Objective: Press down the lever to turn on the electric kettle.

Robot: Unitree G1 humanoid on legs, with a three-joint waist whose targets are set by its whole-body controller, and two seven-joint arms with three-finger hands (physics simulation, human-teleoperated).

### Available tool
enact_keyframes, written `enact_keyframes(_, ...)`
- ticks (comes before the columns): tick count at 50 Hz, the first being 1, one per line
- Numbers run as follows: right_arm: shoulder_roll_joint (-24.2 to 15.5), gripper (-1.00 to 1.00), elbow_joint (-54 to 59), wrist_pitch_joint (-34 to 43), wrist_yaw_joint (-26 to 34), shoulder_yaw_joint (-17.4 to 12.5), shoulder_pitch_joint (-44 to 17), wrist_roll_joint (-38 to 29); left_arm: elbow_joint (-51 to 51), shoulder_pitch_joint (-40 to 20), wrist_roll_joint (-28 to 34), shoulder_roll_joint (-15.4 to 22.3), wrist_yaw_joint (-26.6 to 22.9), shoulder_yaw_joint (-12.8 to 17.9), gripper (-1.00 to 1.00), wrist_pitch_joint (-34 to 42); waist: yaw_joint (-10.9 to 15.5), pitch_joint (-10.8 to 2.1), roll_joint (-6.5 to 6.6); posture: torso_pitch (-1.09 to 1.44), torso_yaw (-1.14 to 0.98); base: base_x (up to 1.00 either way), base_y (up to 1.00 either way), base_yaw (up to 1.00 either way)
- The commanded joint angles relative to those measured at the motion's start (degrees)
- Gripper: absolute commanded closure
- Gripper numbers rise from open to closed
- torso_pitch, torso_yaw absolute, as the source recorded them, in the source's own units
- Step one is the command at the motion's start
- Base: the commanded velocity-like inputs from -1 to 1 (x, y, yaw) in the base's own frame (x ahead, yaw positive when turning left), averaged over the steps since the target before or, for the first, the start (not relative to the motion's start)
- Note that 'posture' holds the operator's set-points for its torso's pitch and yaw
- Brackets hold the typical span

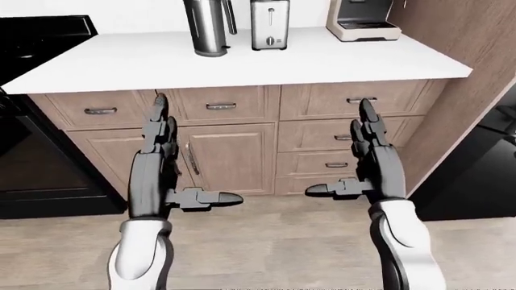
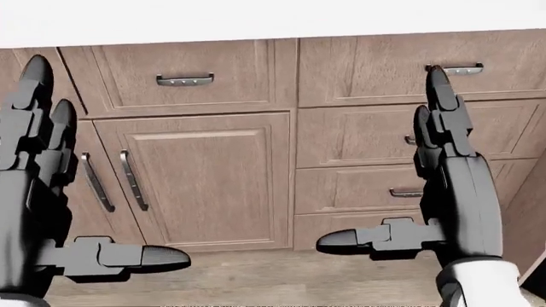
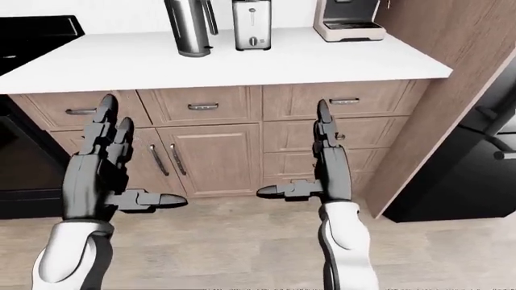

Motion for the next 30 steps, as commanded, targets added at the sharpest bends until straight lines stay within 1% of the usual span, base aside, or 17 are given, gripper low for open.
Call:
enact_keyframes(1,0.12,-1.00,-1.50,-1.69,0.16,0.49,-0.97,0.13,-1.45,-0.64,0.41,0.26,0.25,0.38,-1.00,-1.09,0.06,-0.33,0.44,0.00,0.00,0.00,0.32,0.00)
enact_keyframes(2,0.13,-1.00,-1.43,-1.74,0.17,0.53,-1.01,0.13,-1.44,-0.57,0.46,0.23,0.25,0.36,-1.00,-1.18,0.05,-0.90,2.42,0.00,0.00,0.00,0.32,0.00)
enact_keyframes(3,0.14,-1.00,-1.46,-1.78,0.18,0.47,-0.98,0.17,-1.41,-0.50,0.49,0.20,0.23,0.30,-1.00,-1.28,0.15,-0.97,4.17,0.00,0.00,0.00,0.32,0.00)
enact_keyframes(4,0.15,-1.00,-1.67,-1.66,0.15,0.49,-0.94,0.14,-1.28,-0.43,0.52,0.18,0.21,0.28,-1.00,-1.46,0.48,-0.49,1.55,0.00,0.00,0.00,0.33,0.00)
enact_keyframes(5,0.15,-1.00,-1.59,-1.71,0.15,0.50,-0.97,0.12,-1.17,-0.43,0.53,0.18,0.21,0.28,-1.00,-1.58,0.20,-0.32,2.07,0.00,0.00,0.00,0.33,0.00)
enact_keyframes(8,0.19,-1.00,-1.51,-1.72,0.13,0.67,-1.00,0.03,-1.07,-0.35,0.49,0.14,0.14,0.43,-1.00,-1.75,0.42,-0.65,0.35,0.00,0.00,0.00,0.32,0.00)
enact_keyframes(13,0.21,-1.00,-1.32,-1.60,0.14,0.71,-1.09,-0.04,-1.15,-0.06,0.60,0.03,0.15,0.20,-1.00,-1.94,0.37,-0.13,-2.13,0.00,0.00,0.00,0.30,0.00)
enact_keyframes(15,0.16,-1.00,-1.64,-1.38,0.14,0.43,-0.97,0.04,-1.19,0.11,0.62,-0.02,0.14,0.16,-1.00,-2.07,0.42,-0.09,-3.46,0.00,0.00,0.00,0.20,0.00)
enact_keyframes(17,0.08,-1.00,-1.78,-1.00,0.05,0.57,-0.98,-0.35,-1.24,0.24,0.62,-0.08,0.13,0.03,-1.00,-2.11,0.43,-0.30,-3.78,0.00,0.00,0.00,0.10,0.00)
enact_keyframes(19,0.14,-1.00,-1.63,-0.98,0.03,0.74,-1.14,-0.48,-1.27,0.36,0.63,-0.07,0.09,0.04,-1.00,-2.18,0.48,-0.83,-5.62,0.00,0.00,0.00,0.10,0.00)
enact_keyframes(20,0.15,-1.00,-1.58,-1.00,0.04,0.74,-1.11,-0.52,-1.31,0.37,0.63,-0.07,0.08,0.07,-1.00,-2.15,0.11,-0.03,-3.63,0.00,0.00,0.00,0.10,0.00)
enact_keyframes(21,0.17,-1.00,-1.62,-0.95,0.04,0.72,-1.11,-0.50,-1.31,0.49,0.62,-0.09,0.07,0.07,-1.00,-2.30,0.21,-0.11,-3.80,0.00,0.00,0.00,0.11,0.00)
enact_keyframes(22,0.20,-1.00,-1.60,-0.90,0.02,0.63,-1.18,-0.45,-1.20,0.48,0.63,-0.07,0.06,0.08,-1.00,-2.39,0.57,-0.14,-4.38,0.00,0.00,0.00,0.11,0.00)
enact_keyframes(24,0.22,-1.00,-1.59,-0.88,0.00,0.58,-1.21,-0.38,-1.15,0.41,0.59,-0.07,0.04,0.19,-1.00,-2.38,0.65,-0.61,-4.23,0.00,0.00,0.00,0.11,0.00)
enact_keyframes(27,0.23,-1.00,-1.92,-0.56,-0.06,0.48,-1.13,-0.31,-1.21,0.55,0.49,-0.10,0.03,0.26,-1.00,-2.56,0.81,-0.01,-2.94,0.00,0.00,0.00,0.10,0.00)
enact_keyframes(29,0.22,-1.00,-2.06,-0.33,-0.16,0.33,-1.17,-0.21,-1.07,0.63,0.47,-0.11,0.04,0.26,-1.00,-2.71,0.68,0.31,-1.45,0.00,0.00,0.00,0.10,0.00)
enact_keyframes(30,0.24,-1.00,-1.93,-0.37,-0.21,0.41,-1.16,-0.22,-1.08,0.69,0.46,-0.12,0.04,0.27,-1.00,-2.73,0.59,0.22,-0.32,0.00,0.00,0.00,0.10,0.00)
